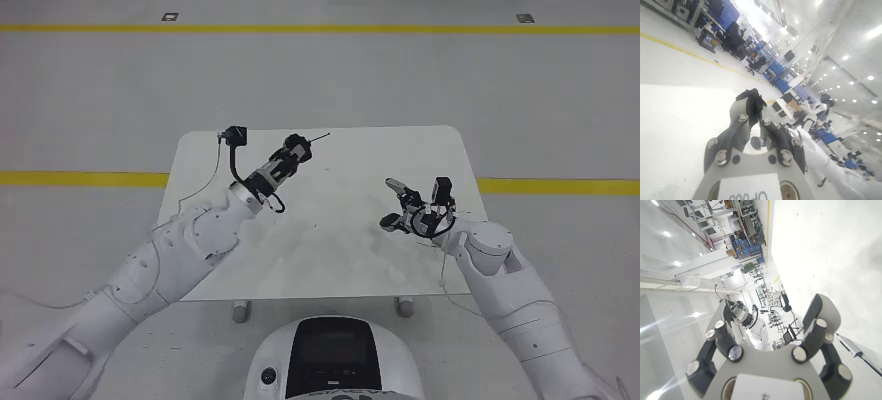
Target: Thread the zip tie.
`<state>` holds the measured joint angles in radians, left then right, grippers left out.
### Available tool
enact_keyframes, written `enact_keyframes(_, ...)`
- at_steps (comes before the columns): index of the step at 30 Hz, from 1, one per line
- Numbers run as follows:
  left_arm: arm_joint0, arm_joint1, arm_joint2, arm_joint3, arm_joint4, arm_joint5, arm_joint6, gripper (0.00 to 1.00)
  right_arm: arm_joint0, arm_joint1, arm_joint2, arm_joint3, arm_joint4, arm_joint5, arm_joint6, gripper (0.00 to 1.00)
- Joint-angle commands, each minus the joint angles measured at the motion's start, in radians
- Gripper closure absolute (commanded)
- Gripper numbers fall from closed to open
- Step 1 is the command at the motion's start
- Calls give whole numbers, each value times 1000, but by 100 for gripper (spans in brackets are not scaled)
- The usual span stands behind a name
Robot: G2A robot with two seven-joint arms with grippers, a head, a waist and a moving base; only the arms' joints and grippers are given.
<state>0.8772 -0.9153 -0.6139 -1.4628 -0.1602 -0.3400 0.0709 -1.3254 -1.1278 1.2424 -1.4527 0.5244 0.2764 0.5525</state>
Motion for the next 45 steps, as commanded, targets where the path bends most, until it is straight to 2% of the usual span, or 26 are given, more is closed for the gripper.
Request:
enact_keyframes(1,26,4,-61,1,-124,0,-103,100,0,0,0,0,0,0,0,0)
enact_keyframes(3,49,6,-115,-2,-192,0,-212,100,0,0,0,0,0,0,0,0)
enact_keyframes(4,69,6,-151,-4,-243,0,-303,100,0,0,0,0,0,0,0,0)
enact_keyframes(5,82,5,-184,2,-269,0,-361,100,0,0,0,0,0,0,0,0)
enact_keyframes(8,130,-7,-277,24,-314,0,-492,100,0,0,0,0,0,0,0,0)
enact_keyframes(11,162,-29,-338,40,-295,0,-571,100,0,0,0,0,0,0,0,0)
enact_keyframes(16,178,-68,-385,52,-238,0,-622,100,0,0,0,0,0,0,0,0)
enact_keyframes(23,178,-68,-385,52,-238,0,-622,100,0,0,0,0,0,0,0,0)
enact_keyframes(25,188,-70,-379,48,-264,1,-629,100,0,0,0,0,0,0,0,0)
enact_keyframes(27,188,-72,-373,69,-277,0,-668,100,0,0,0,0,0,0,0,0)
enact_keyframes(30,182,-82,-354,101,-364,0,-776,100,0,0,0,0,0,0,0,0)
enact_keyframes(31,175,-86,-344,117,-381,0,-813,100,0,0,0,0,0,0,0,0)
enact_keyframes(36,144,-113,-301,161,-436,0,-908,100,0,0,0,0,0,0,0,0)
enact_keyframes(42,97,-150,-244,215,-445,0,-968,100,0,0,0,0,0,0,0,0)
enact_keyframes(45,71,-170,-215,239,-435,0,-973,100,0,0,0,0,0,0,0,0)
